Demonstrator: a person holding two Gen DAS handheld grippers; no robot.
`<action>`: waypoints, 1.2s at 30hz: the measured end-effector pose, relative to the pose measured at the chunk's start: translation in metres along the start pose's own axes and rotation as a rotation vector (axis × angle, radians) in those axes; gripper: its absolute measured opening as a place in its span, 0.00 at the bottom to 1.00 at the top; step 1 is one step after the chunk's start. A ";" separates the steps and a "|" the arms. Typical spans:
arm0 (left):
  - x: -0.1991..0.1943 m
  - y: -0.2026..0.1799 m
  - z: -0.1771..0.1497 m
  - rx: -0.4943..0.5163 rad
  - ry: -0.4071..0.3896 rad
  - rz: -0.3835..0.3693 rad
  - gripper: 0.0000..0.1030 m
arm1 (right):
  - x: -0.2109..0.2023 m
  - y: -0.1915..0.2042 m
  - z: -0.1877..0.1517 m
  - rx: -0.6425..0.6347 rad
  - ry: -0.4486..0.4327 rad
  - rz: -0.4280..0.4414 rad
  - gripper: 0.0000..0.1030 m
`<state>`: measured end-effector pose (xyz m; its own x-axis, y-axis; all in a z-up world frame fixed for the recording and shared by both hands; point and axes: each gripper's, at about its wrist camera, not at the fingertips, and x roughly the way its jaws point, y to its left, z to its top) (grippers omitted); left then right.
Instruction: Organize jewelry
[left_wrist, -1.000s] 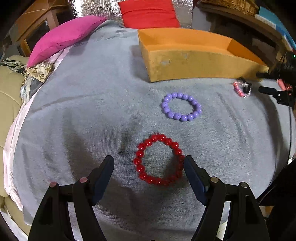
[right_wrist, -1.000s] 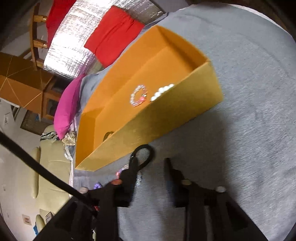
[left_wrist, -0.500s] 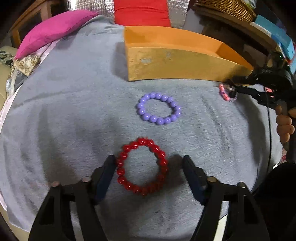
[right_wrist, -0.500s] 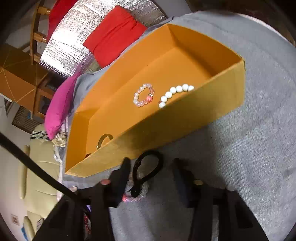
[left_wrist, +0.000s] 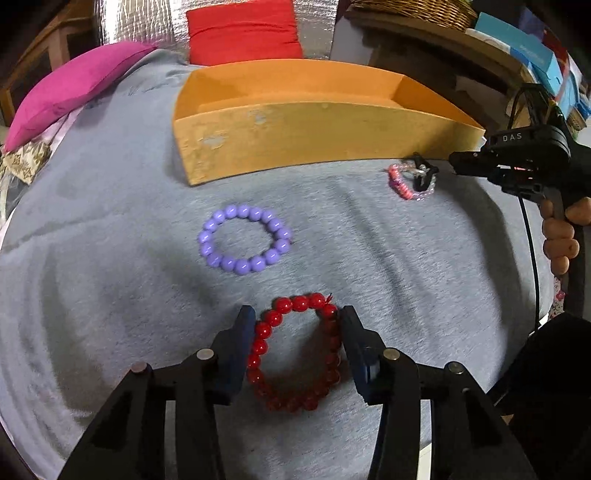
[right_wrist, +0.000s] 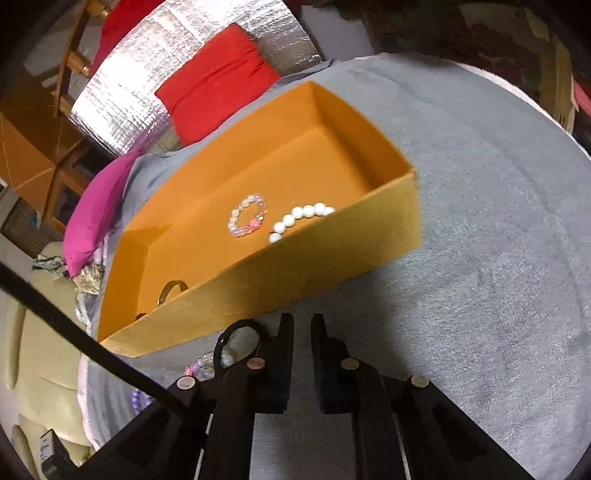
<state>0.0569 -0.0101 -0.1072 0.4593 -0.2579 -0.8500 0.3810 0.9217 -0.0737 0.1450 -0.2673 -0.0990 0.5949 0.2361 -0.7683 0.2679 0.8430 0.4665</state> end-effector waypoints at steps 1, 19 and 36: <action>0.003 -0.002 0.003 0.002 -0.003 -0.002 0.46 | -0.001 -0.002 0.000 0.003 0.010 0.021 0.10; 0.001 -0.037 0.038 0.038 -0.130 -0.094 0.40 | 0.023 0.009 -0.010 0.114 0.075 0.157 0.43; -0.028 -0.009 0.008 0.064 -0.129 -0.056 0.59 | -0.009 -0.003 -0.001 0.005 -0.043 0.015 0.06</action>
<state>0.0475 -0.0131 -0.0783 0.5337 -0.3476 -0.7709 0.4573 0.8855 -0.0826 0.1383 -0.2716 -0.0945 0.6307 0.2278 -0.7418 0.2624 0.8370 0.4802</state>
